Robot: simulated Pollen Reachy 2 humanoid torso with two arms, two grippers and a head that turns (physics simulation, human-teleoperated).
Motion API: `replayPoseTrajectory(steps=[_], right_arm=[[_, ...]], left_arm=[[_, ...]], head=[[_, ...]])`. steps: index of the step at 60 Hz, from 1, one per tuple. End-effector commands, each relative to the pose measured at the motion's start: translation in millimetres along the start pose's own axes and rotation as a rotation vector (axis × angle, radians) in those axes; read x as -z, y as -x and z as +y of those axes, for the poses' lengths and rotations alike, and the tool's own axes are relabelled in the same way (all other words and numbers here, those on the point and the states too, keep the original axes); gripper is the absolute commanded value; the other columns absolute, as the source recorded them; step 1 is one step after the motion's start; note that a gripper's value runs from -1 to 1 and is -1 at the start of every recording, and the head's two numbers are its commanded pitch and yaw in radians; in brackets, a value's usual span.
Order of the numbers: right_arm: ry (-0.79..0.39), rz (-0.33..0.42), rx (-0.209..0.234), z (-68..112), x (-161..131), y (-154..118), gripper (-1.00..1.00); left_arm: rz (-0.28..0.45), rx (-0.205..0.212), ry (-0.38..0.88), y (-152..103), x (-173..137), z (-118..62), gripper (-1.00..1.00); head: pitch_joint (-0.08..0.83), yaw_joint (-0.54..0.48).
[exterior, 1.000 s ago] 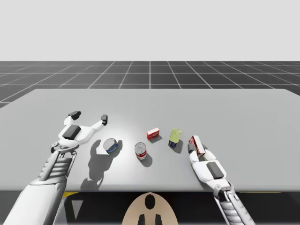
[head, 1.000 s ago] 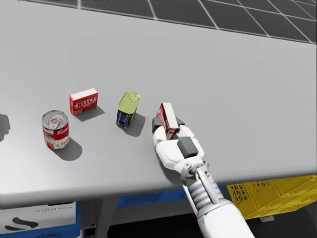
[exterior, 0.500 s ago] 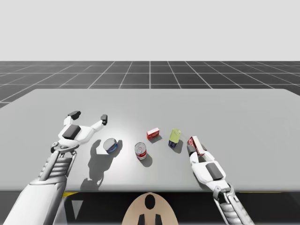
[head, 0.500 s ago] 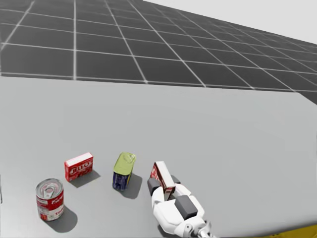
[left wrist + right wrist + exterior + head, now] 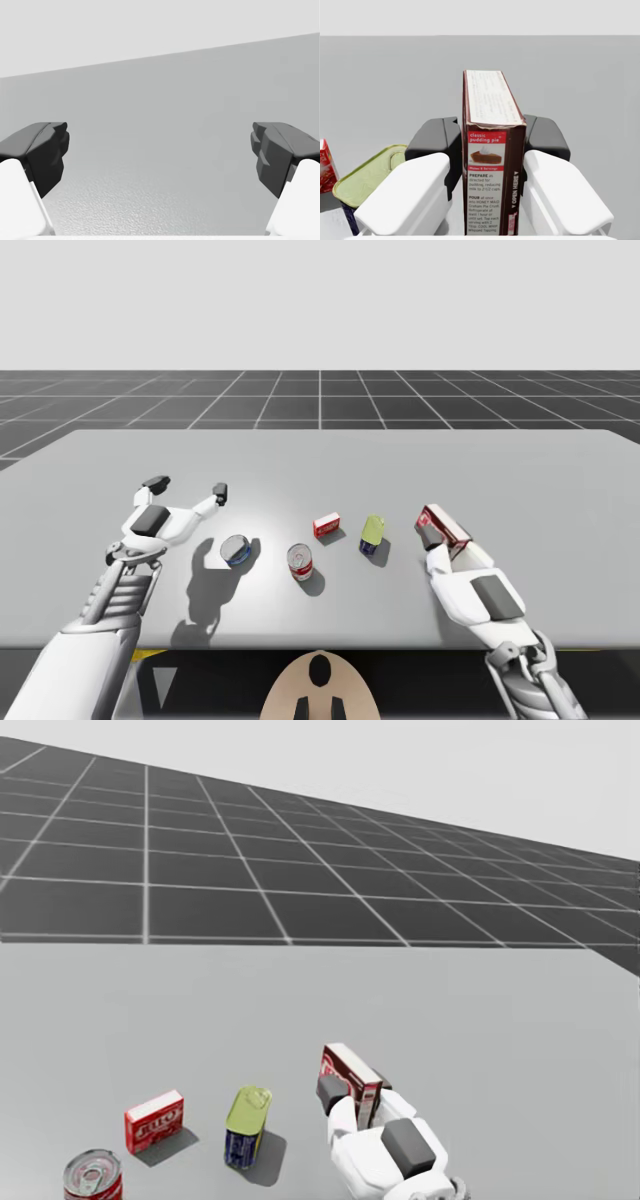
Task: Grasp the pudding box and hold it up.
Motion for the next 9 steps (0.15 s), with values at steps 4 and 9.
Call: replayPoseTrajectory(steps=[4, 9], right_arm=[[-0.011, -0.21, -0.053, 1.9, 6.0, -84.7, 1.0], [-0.016, -0.274, -0.074, 4.5, 5.2, -113.1, 1.0]], left_arm=[[0.002, 0.0, -0.002, 0.1, 0.6, 0.5, -1.0], [0.002, 0.0, -0.004, 0.1, 0.8, 0.8, -1.0]], head=[[0.324, -0.37], [0.32, -0.37]])
